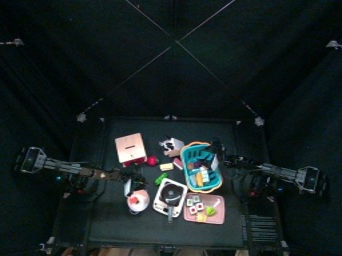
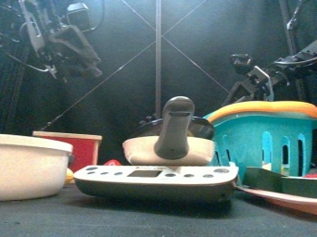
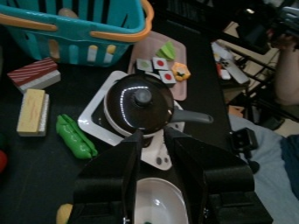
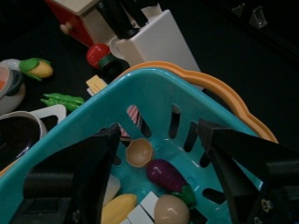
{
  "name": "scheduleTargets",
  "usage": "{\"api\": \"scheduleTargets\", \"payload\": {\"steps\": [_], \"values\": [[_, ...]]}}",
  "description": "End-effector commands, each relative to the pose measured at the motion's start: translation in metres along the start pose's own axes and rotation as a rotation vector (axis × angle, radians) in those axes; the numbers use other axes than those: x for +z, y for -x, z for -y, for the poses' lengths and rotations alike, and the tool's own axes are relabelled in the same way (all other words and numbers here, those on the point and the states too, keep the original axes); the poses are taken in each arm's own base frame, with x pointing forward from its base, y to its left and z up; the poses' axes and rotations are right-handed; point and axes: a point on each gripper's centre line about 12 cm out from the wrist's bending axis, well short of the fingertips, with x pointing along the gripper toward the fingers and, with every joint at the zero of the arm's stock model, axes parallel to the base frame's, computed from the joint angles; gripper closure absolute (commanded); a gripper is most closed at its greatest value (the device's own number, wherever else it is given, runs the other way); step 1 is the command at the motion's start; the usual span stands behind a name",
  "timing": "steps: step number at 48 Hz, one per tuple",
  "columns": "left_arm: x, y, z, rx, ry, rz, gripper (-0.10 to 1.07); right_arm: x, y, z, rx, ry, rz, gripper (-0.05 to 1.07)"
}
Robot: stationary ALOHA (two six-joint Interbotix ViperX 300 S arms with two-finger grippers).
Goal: Place egg shell in basket
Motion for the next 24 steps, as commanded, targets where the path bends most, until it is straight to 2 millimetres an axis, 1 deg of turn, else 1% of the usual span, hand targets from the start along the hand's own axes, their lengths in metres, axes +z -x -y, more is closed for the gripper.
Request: {"api": "scheduleTargets", "payload": {"steps": [1, 5, 12, 15, 23, 24], "values": [[0.01, 0.009, -0.005, 0.009, 0.013, 0.046, 0.28, 0.01, -0.001, -0.002, 0.006, -0.009, 0.023, 0.03], [0.019, 0.013, -0.016, 0.047, 0.033, 0.077, 0.28, 0.008, -0.003, -0.002, 0.004, -0.015, 0.012, 0.03], [0.043, 0.019, -0.032, 0.106, 0.017, 0.128, 0.28, 0.008, -0.005, -0.002, 0.005, -0.035, 0.01, 0.03], [0.057, 0.023, -0.038, 0.128, -0.012, 0.152, 0.28, 0.008, -0.005, -0.002, 0.005, -0.043, 0.009, 0.03], [0.104, 0.038, -0.055, 0.219, -0.062, 0.257, 0.28, 0.005, -0.005, -0.003, 0.008, -0.053, 0.001, 0.03], [0.107, 0.039, -0.057, 0.225, -0.063, 0.263, 0.28, 0.005, -0.005, -0.003, 0.008, -0.055, 0.001, 0.03]]}}
